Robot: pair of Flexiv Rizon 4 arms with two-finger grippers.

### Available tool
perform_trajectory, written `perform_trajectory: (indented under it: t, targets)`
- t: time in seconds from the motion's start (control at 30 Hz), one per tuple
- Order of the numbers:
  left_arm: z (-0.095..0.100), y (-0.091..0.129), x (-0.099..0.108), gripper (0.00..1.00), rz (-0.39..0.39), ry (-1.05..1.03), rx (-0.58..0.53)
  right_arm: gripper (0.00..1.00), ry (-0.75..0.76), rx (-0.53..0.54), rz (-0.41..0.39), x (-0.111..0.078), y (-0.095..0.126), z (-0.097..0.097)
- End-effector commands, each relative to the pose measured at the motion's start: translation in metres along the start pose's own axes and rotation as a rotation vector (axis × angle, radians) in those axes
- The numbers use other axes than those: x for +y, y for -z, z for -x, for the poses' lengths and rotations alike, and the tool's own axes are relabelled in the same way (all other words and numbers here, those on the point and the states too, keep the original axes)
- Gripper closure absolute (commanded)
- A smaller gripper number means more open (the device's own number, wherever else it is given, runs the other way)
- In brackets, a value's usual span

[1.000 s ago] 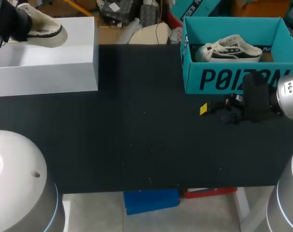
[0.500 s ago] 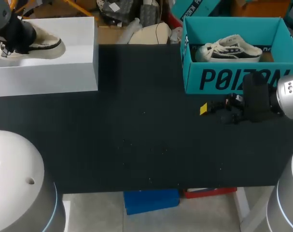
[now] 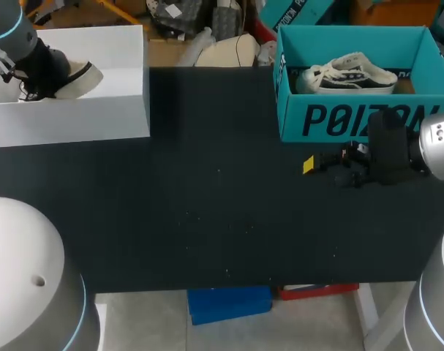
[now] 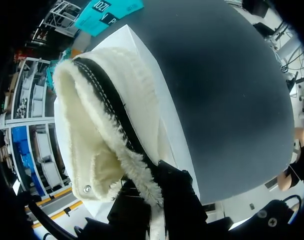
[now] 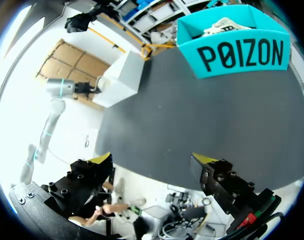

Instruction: Take the shoe out of the shoebox, open the shoe tongue, remove and reinsert the insole, then place the shoe into the shoebox

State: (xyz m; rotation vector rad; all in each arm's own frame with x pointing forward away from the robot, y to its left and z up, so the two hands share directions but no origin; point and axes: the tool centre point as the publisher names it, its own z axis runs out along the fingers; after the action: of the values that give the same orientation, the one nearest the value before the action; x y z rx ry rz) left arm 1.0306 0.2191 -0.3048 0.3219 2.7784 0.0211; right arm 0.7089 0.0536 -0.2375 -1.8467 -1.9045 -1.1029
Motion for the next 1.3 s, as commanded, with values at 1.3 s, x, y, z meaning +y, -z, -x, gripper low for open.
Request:
perform_trajectory:
  t: [1.3]
  targets:
    - [0.012,0.000,0.011,1.00,0.135,0.115,0.141,0.00,0.000,-0.002,0.000,0.000,0.000,-0.001]
